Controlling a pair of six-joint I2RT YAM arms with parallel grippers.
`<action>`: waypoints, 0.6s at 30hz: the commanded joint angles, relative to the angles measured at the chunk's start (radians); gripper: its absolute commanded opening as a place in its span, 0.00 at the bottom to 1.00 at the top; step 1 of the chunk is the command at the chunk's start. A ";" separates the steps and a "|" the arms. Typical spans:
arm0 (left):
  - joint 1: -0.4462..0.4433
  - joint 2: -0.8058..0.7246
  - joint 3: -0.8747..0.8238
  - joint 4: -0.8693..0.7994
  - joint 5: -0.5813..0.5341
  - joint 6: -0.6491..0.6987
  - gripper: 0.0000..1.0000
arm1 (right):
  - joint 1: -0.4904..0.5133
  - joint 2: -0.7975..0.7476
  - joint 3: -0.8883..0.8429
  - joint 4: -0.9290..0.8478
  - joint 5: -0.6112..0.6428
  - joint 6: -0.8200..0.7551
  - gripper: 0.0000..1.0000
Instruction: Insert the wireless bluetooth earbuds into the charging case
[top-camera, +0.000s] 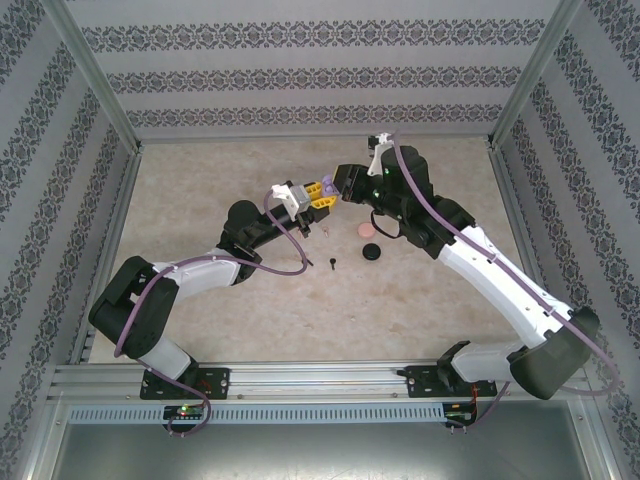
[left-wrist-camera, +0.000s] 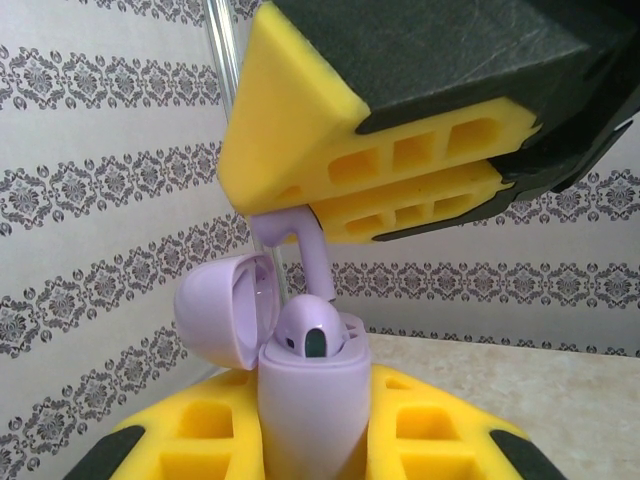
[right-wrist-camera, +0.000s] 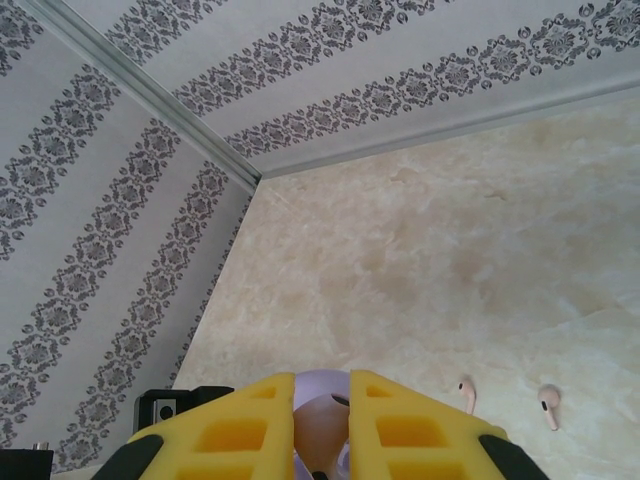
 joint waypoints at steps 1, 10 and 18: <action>-0.013 0.008 0.038 0.040 0.010 -0.017 0.00 | 0.012 -0.032 -0.018 0.019 0.023 0.002 0.17; -0.014 0.010 0.041 0.040 0.014 -0.023 0.00 | 0.014 -0.011 -0.039 0.039 0.020 0.012 0.17; -0.014 0.012 0.044 0.037 0.013 -0.023 0.00 | 0.025 0.004 -0.039 0.044 0.009 0.010 0.17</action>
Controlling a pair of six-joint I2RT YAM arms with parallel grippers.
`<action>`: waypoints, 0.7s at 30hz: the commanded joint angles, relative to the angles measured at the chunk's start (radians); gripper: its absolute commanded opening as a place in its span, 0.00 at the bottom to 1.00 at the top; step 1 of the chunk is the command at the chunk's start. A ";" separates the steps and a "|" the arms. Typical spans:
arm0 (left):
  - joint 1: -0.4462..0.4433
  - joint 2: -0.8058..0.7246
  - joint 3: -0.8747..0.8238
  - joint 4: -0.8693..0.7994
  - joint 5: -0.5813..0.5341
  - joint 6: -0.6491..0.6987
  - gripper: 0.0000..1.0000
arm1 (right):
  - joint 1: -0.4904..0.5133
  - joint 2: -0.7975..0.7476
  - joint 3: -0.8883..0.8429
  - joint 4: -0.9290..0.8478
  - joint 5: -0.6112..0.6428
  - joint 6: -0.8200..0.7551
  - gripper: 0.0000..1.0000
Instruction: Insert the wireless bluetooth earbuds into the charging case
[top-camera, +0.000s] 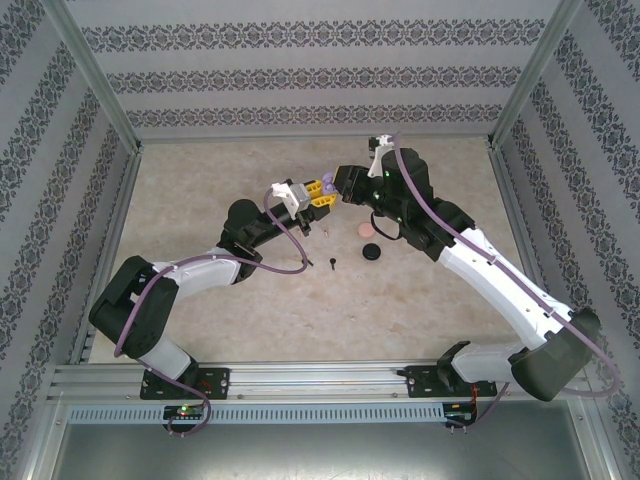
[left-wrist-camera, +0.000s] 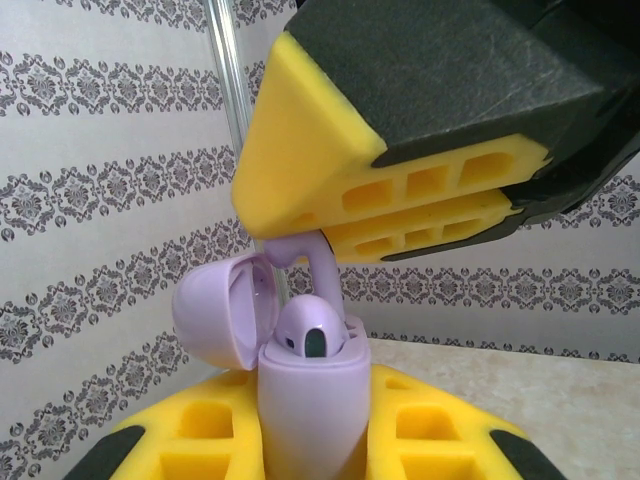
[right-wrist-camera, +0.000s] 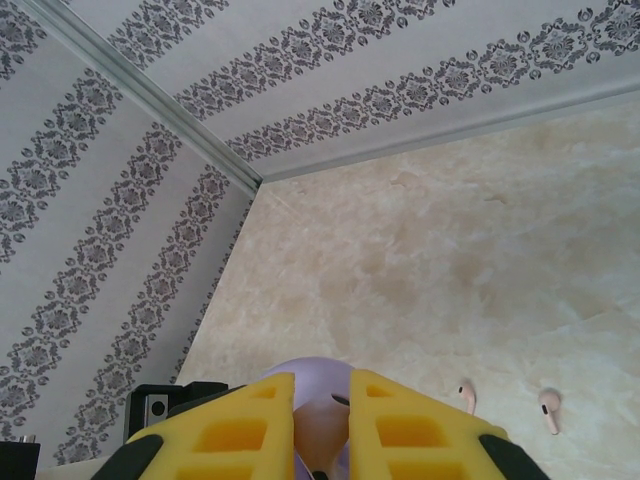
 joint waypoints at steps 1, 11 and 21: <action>-0.014 0.011 0.034 0.038 0.014 -0.018 0.00 | 0.022 0.013 -0.017 0.016 0.001 0.009 0.17; -0.012 0.008 0.032 0.039 0.009 -0.018 0.00 | 0.063 0.020 -0.043 0.003 0.043 -0.011 0.16; -0.014 0.014 0.032 0.050 0.005 -0.020 0.00 | 0.086 -0.007 -0.090 0.001 0.112 -0.002 0.30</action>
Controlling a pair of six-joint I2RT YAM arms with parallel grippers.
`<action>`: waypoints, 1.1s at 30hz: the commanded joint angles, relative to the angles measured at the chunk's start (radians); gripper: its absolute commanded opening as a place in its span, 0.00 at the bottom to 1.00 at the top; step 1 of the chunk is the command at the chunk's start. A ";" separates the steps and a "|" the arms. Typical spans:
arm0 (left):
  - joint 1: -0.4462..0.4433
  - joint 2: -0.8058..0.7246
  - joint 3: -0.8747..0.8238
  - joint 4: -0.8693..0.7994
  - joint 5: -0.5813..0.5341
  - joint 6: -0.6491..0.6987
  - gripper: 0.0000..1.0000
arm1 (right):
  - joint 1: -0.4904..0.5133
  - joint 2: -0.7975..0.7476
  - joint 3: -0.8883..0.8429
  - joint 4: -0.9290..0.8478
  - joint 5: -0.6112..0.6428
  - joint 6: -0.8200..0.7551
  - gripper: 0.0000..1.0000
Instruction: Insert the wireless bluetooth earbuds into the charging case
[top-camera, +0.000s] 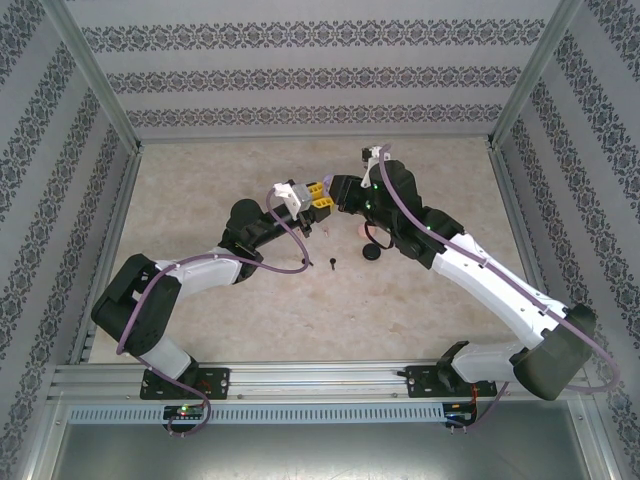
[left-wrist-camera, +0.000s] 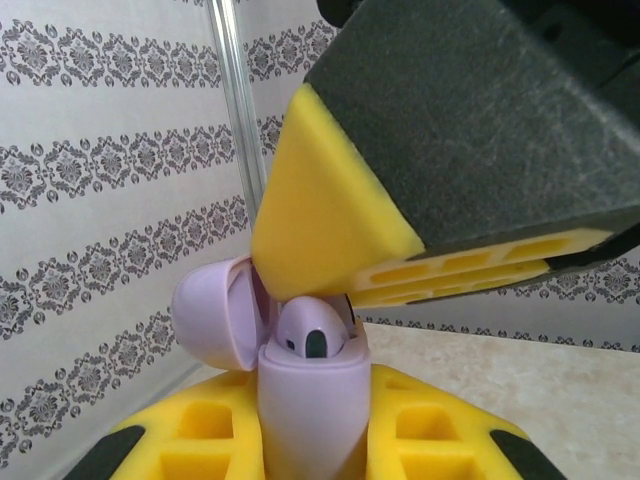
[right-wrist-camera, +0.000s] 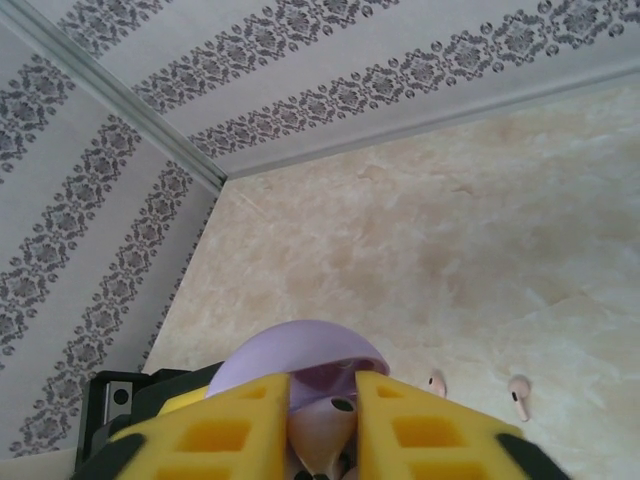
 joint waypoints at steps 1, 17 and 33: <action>-0.014 -0.001 0.032 0.068 0.010 -0.014 0.00 | 0.026 -0.008 -0.013 -0.035 -0.007 -0.003 0.35; -0.014 0.002 0.034 0.043 0.049 -0.005 0.00 | -0.173 -0.015 0.258 -0.212 -0.206 -0.021 0.56; -0.013 0.007 0.065 -0.008 0.144 -0.014 0.00 | -0.229 0.354 0.610 -0.520 -0.505 -0.131 0.05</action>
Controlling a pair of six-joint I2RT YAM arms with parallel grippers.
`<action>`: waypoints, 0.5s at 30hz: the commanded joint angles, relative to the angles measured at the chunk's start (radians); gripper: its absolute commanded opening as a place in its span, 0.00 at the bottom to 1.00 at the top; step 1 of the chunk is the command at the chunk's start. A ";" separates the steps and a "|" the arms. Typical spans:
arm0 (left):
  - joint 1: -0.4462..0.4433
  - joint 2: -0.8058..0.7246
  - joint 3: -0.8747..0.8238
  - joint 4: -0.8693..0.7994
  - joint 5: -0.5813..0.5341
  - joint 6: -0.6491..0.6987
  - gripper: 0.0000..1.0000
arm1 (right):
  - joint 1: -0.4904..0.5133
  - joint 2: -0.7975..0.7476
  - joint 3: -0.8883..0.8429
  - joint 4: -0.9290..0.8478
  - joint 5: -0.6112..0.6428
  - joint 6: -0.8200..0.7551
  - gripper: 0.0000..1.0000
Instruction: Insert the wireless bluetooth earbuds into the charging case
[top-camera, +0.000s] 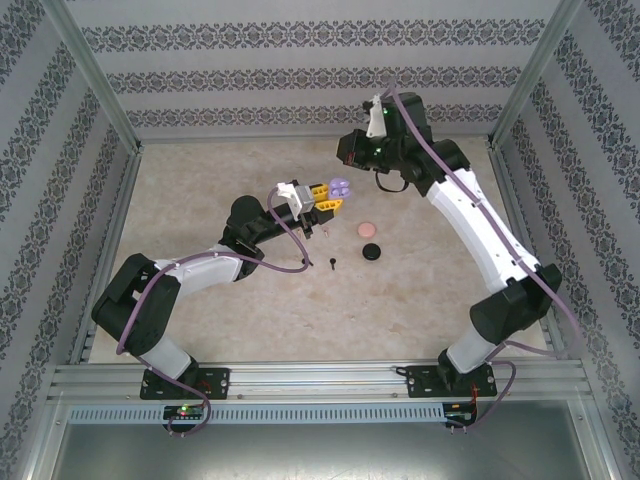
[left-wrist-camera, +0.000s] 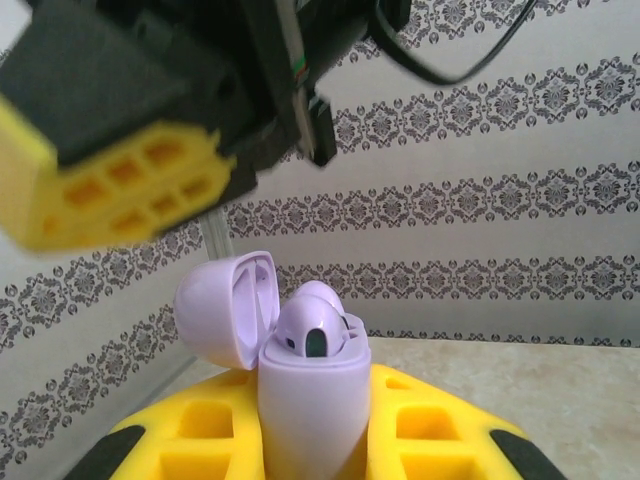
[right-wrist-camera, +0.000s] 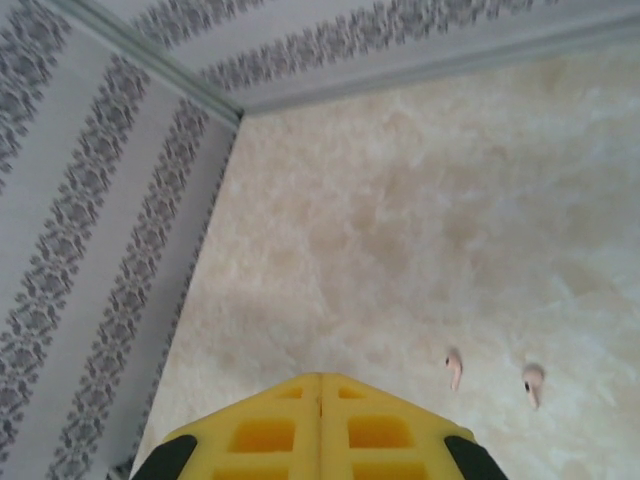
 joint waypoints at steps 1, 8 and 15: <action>-0.014 0.006 0.035 0.002 0.031 -0.009 0.00 | 0.020 -0.001 0.027 -0.086 -0.082 -0.048 0.05; -0.014 0.012 0.040 0.002 0.017 -0.012 0.00 | 0.070 -0.142 -0.148 -0.114 -0.069 -0.057 0.03; -0.014 0.019 0.052 0.012 -0.008 -0.048 0.00 | 0.036 -0.300 -0.288 -0.055 0.017 0.017 0.05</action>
